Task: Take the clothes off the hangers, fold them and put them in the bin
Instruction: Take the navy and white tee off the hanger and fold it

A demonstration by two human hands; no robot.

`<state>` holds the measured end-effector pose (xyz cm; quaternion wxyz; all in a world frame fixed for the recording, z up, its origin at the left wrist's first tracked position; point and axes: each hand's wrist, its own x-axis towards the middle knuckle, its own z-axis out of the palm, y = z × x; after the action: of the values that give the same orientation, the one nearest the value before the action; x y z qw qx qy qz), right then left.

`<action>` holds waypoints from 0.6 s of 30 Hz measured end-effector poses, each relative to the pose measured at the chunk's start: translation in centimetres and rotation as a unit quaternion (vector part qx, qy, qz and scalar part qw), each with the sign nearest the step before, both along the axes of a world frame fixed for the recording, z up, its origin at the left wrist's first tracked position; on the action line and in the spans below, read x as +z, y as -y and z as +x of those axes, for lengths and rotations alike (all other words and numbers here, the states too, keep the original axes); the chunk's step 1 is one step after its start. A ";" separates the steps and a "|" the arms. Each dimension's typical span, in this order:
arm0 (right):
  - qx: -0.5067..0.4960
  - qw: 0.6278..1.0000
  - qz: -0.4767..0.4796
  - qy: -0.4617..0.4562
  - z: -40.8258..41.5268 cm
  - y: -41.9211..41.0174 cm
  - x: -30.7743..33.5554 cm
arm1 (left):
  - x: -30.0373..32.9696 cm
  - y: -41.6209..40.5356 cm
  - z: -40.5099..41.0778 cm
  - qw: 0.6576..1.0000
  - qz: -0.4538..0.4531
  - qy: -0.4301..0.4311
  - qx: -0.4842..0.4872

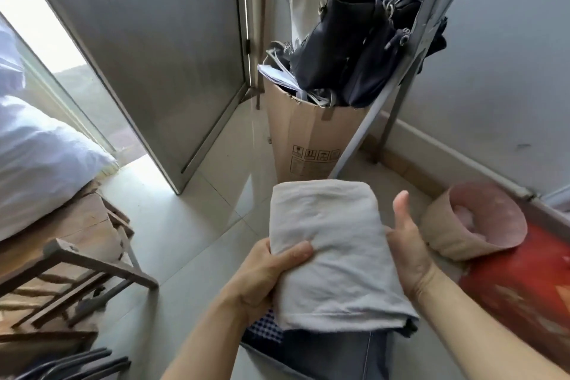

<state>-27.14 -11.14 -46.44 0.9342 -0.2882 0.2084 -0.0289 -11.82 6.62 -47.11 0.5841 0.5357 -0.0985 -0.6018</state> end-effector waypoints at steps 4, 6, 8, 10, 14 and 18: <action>-0.022 0.995 0.100 -0.005 -0.6 -2.5 -8.9 | -8.0 0.8 -0.4 0.997 0.044 0.067 0.010; -0.059 0.993 0.018 -0.100 -0.9 -2.6 -12.5 | -11.8 1.2 -0.8 0.993 0.066 0.095 0.007; -0.074 0.976 -0.049 -0.198 -1.2 -2.4 -16.3 | -15.3 1.7 -1.4 0.989 0.093 0.115 0.007; -0.108 0.957 -0.065 -0.262 -1.6 -2.7 -19.7 | -18.6 2.3 -2.0 0.984 0.120 0.129 0.004; -0.168 0.932 -0.089 -0.307 -1.9 -2.9 -24.1 | -24.1 3.3 -2.3 0.971 0.144 0.192 0.002; -0.206 0.922 -0.096 -0.314 -2.4 -2.6 -28.9 | -28.4 4.0 -2.7 0.974 0.088 0.206 -0.037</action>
<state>-29.54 -8.56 -75.38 0.7621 -0.3211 0.5422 -0.1486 -14.53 2.62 -75.47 0.4790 0.6932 -0.1831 -0.5065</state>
